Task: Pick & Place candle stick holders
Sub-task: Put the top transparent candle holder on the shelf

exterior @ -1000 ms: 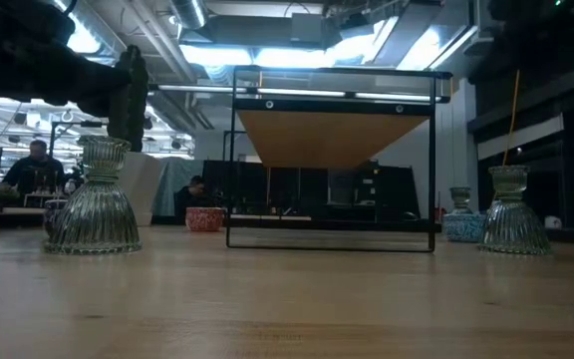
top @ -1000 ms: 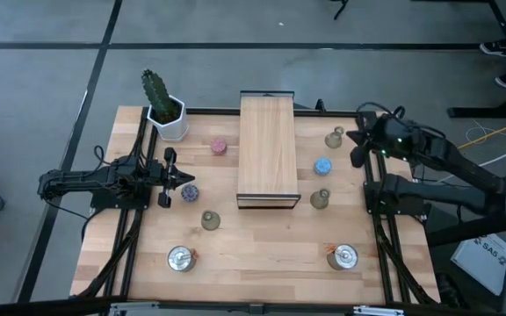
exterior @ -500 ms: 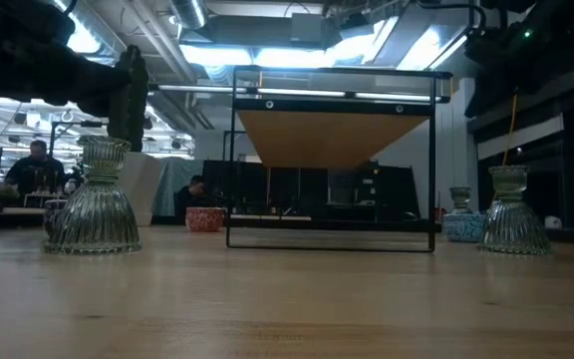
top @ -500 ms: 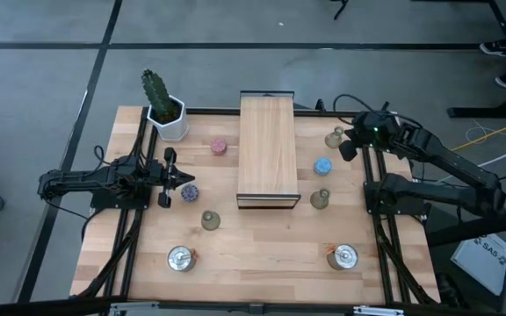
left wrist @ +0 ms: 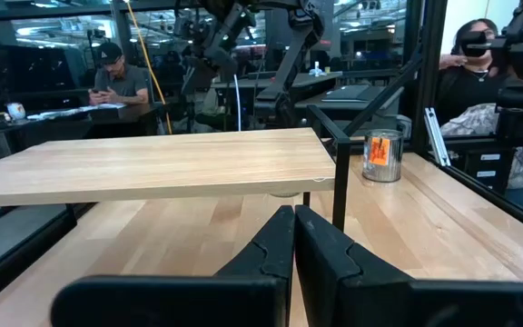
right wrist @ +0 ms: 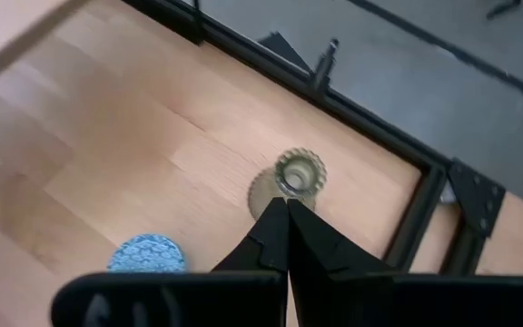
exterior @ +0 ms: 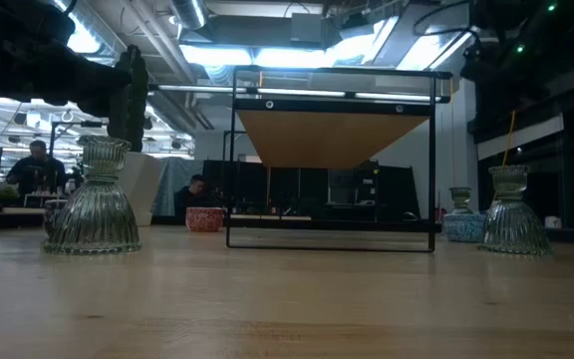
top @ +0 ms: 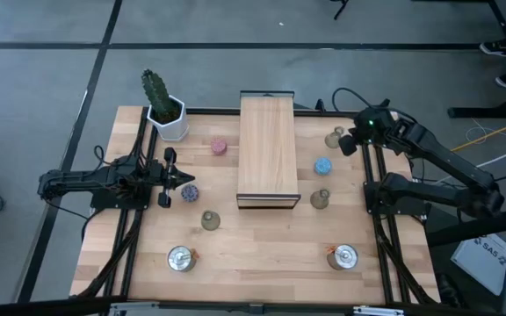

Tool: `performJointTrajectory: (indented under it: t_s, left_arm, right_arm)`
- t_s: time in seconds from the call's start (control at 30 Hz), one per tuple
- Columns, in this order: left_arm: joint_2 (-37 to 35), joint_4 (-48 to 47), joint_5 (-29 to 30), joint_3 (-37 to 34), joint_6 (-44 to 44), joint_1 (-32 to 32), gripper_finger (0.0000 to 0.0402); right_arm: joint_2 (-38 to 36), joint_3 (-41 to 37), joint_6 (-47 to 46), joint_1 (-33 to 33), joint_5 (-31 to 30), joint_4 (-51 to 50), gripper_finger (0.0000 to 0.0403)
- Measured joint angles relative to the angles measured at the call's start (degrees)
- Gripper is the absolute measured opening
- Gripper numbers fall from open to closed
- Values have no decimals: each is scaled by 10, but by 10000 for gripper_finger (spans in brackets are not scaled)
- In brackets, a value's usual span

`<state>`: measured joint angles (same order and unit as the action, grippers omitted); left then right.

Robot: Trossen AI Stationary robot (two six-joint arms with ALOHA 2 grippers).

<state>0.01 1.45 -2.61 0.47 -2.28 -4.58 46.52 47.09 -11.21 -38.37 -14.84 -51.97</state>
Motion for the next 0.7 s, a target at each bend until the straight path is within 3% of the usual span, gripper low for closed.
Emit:
performJointTrajectory:
  t_s: [0.5,0.7]
  left_arm:
    - [0,0,0,0,0,0,6]
    - [0,0,0,0,0,0,6]
  right_arm:
    - [50,0,-25,-27,6,-15,2]
    - [84,0,-43,-27,7,-16,32]
